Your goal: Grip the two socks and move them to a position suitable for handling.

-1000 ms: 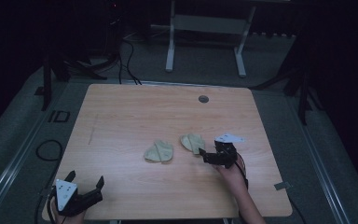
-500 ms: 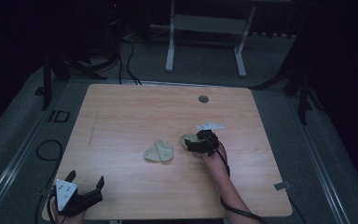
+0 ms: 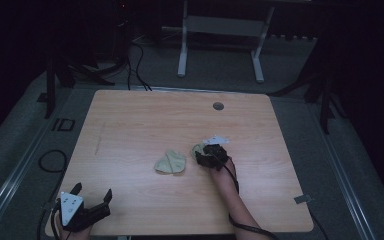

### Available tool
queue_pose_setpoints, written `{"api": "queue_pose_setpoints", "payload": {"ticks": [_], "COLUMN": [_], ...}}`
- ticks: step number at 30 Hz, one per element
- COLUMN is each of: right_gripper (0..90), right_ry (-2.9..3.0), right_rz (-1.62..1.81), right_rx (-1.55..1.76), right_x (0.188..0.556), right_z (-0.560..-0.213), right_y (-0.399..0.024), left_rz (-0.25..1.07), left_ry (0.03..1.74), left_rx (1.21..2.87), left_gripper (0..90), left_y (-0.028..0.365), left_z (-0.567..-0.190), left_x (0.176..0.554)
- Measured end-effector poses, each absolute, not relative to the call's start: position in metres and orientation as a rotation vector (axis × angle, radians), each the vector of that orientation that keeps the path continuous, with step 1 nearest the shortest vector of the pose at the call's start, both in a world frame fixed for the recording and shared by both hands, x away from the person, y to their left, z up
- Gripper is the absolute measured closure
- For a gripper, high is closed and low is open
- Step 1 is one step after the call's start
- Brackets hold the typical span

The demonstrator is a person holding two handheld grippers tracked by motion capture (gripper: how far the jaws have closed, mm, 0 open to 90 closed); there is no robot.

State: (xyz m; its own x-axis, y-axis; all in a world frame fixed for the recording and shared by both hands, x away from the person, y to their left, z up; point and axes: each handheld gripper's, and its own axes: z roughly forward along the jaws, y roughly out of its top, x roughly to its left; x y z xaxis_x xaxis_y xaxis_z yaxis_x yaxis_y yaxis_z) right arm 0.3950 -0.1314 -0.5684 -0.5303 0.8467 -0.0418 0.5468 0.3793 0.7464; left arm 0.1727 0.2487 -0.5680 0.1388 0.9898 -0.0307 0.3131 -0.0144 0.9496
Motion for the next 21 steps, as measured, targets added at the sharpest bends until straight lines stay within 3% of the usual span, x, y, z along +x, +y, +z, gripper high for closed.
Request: {"api": "queue_pose_setpoints", "payload": {"ticks": [8,21], "right_gripper": [73.1,76.0], "right_ry": [2.236,2.249], "right_rz": [0.963,0.962], "right_rx": [1.169,1.172], "right_x": [0.394,0.38], "right_z": [-0.567,-0.534], "right_y": [-0.131,-0.154], "left_rz": [0.921,0.918], "left_ry": [1.332,1.327], "left_rx": [1.498,1.507], "left_gripper": [1.7,1.7], "left_y": [0.249,0.246], "left_z": [-0.568,-0.568], "left_x": [0.173,0.174]}}
